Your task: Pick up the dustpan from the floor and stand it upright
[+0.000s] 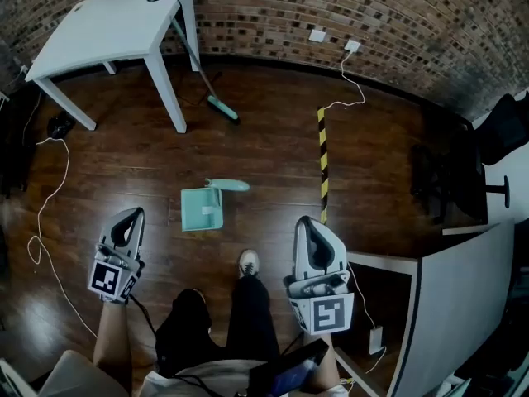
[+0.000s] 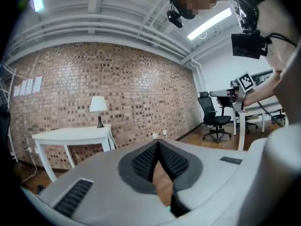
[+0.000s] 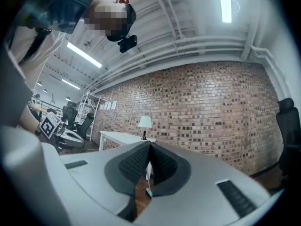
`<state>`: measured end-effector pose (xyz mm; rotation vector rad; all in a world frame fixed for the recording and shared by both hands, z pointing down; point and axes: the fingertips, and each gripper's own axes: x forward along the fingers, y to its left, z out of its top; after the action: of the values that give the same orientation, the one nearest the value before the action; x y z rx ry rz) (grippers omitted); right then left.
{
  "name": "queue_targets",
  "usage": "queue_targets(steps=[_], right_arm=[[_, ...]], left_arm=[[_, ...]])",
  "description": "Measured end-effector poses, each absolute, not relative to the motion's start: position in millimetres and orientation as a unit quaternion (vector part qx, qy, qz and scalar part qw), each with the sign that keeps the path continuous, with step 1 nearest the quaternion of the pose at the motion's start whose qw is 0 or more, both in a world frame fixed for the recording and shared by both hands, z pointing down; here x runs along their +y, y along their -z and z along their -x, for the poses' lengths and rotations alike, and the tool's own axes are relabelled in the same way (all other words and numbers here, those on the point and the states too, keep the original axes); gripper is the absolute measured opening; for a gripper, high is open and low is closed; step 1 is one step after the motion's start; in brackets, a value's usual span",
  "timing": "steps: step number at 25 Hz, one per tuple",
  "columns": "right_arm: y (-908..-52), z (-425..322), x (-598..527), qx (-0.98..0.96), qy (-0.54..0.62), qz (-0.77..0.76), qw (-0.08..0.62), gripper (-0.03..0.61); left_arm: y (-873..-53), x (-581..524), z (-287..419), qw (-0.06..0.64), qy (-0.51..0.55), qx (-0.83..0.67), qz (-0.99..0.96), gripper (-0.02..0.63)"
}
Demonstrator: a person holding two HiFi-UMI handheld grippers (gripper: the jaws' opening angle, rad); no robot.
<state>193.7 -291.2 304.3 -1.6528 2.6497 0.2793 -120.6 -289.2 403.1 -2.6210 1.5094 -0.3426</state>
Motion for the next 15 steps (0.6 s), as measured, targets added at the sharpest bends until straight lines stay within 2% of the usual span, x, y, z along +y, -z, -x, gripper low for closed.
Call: queue_targets(steps=[4,8,12,15], right_arm=[[-212.7,-184.1,-273.2,0.845,-0.096,0.526,0.013,-0.018],[-148.3,-155.0,-235.7,0.841,-0.105,0.53,0.022,-0.02],[-119.1,-127.9,-199.1,0.836,-0.113,0.537,0.008,-0.02],[-113.5,-112.9,-180.9,0.831,-0.09,0.549,-0.013,-0.021]], left_arm=[[-284.5,-285.8,110.0,0.088,0.097,0.49,0.862,0.003],[-197.6,-258.9,117.0,0.098,0.088,0.488,0.863,0.003],[-143.9,-231.5,131.7,0.13,0.068,0.472,0.869,0.003],[-124.3,-212.1,141.4,0.126,0.057,0.468,0.873,0.003]])
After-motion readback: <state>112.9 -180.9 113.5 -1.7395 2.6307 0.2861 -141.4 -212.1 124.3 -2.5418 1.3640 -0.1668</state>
